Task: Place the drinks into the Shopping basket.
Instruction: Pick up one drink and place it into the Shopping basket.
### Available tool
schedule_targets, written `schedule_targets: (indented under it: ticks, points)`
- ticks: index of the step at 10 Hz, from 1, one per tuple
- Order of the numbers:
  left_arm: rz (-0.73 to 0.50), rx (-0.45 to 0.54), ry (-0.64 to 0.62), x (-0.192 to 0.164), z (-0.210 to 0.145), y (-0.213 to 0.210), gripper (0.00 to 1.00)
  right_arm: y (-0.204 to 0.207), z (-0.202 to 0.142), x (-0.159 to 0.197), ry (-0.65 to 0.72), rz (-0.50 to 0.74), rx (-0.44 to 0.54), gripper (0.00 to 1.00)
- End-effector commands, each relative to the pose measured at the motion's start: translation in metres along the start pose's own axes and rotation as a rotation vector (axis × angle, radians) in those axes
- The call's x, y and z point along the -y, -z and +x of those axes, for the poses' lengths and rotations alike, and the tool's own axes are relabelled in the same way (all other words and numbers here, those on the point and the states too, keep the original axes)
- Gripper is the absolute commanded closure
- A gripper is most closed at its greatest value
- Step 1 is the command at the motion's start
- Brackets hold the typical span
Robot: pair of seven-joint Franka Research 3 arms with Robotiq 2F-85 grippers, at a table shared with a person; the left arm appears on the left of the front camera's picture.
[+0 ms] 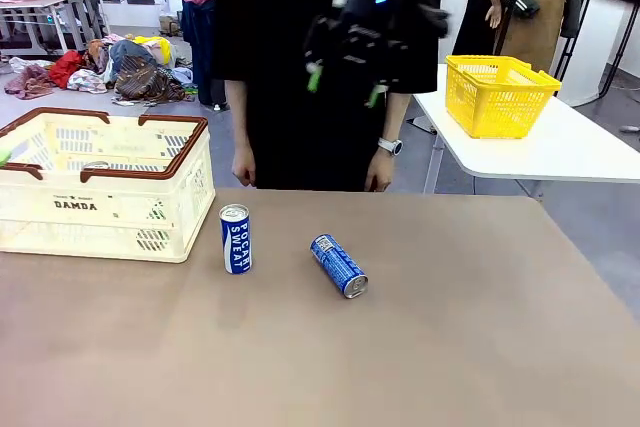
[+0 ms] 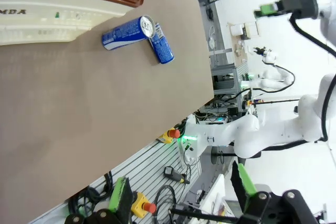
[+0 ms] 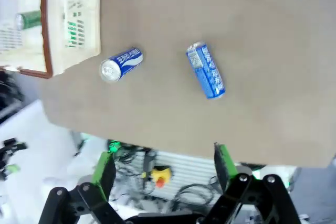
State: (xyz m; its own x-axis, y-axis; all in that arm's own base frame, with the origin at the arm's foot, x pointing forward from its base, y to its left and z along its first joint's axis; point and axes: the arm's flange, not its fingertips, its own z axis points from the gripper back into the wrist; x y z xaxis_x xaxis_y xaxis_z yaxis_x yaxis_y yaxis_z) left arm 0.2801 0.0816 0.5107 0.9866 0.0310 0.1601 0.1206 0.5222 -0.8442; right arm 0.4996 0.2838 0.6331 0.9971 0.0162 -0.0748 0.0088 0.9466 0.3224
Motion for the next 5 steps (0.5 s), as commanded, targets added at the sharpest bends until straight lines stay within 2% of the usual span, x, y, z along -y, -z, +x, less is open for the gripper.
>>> schedule_targets:
  ticks: [1,3,5]
  points:
    - [-0.009,0.002,-0.012,0.003,-0.002,0.000,0.00,-0.013,-0.073,0.101,0.167,0.220,0.064,0.00]
    - [-0.009,0.002,-0.012,0.003,-0.002,0.000,0.00,-0.029,-0.130,0.183,0.252,0.445,0.077,0.00]
    - [-0.009,0.002,-0.012,0.003,-0.002,0.000,0.00,-0.018,-0.183,0.252,0.274,0.610,0.072,0.00]
